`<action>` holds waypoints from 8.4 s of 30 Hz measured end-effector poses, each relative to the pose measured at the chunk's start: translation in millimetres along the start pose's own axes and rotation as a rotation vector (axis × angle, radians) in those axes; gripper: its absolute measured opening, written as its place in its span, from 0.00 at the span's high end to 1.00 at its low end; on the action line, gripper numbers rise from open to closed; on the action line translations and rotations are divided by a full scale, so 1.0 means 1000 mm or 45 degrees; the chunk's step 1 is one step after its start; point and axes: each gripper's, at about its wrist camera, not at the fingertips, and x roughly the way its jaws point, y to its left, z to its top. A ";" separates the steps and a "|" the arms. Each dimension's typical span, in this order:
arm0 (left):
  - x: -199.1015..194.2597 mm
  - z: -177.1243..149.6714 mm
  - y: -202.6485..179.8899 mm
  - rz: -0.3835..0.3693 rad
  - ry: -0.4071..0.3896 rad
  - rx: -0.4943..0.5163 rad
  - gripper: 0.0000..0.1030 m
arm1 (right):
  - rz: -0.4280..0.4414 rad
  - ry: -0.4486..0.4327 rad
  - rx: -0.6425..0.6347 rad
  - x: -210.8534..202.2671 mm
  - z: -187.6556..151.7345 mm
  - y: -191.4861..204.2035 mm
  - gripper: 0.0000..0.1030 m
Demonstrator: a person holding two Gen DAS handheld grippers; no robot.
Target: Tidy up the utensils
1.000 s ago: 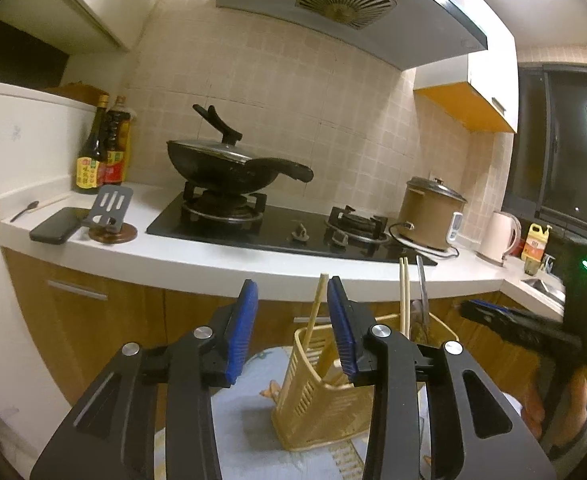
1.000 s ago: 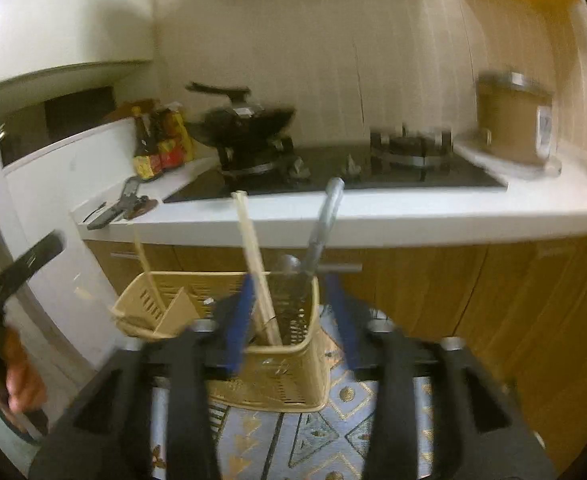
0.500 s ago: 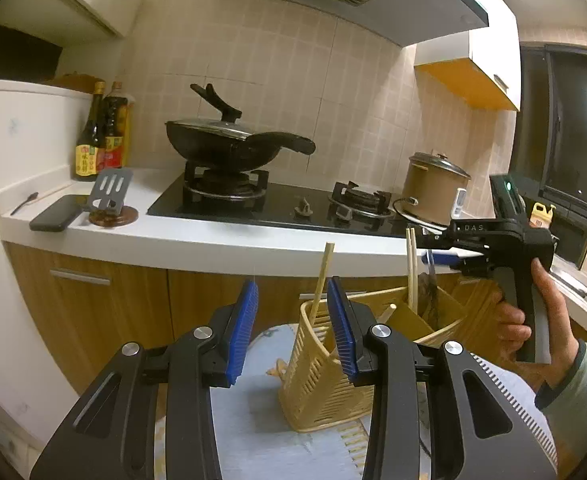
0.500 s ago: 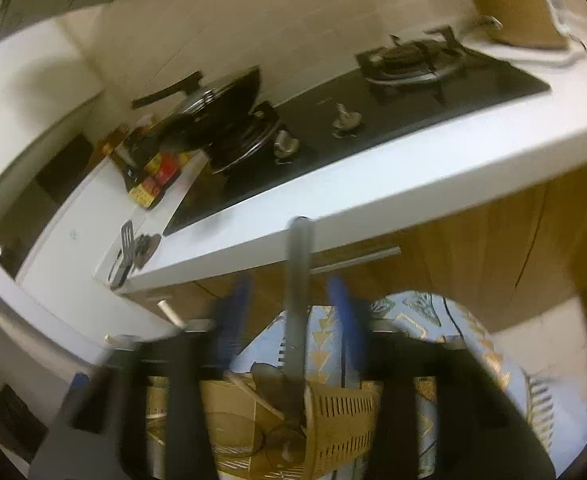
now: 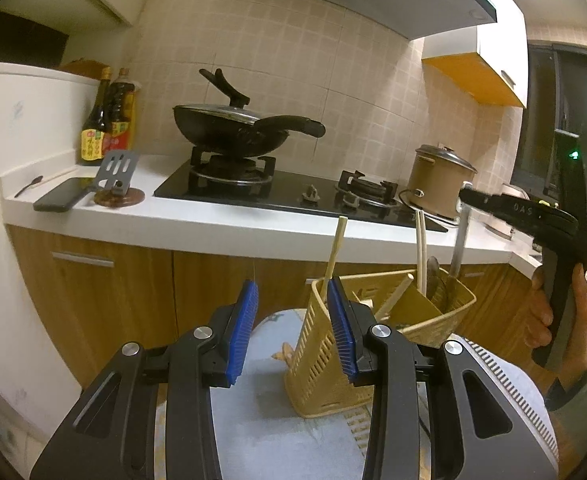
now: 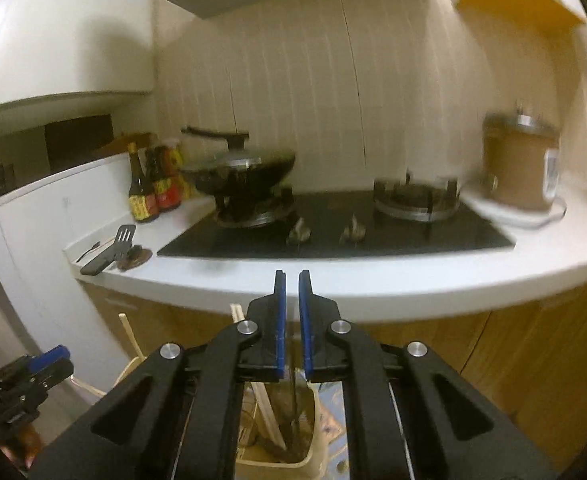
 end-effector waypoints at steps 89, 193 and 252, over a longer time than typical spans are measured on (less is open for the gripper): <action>0.047 -0.135 -0.069 -0.031 1.123 0.397 0.96 | -0.132 1.404 -0.057 -0.044 -0.224 0.044 0.90; -0.075 0.035 -0.028 -0.354 -0.191 0.054 0.35 | -0.041 -0.032 -0.005 -0.123 -0.057 0.026 0.50; -0.051 -0.110 -0.078 0.246 -0.034 0.070 0.08 | -0.329 -0.091 -0.020 -0.149 -0.168 0.035 0.12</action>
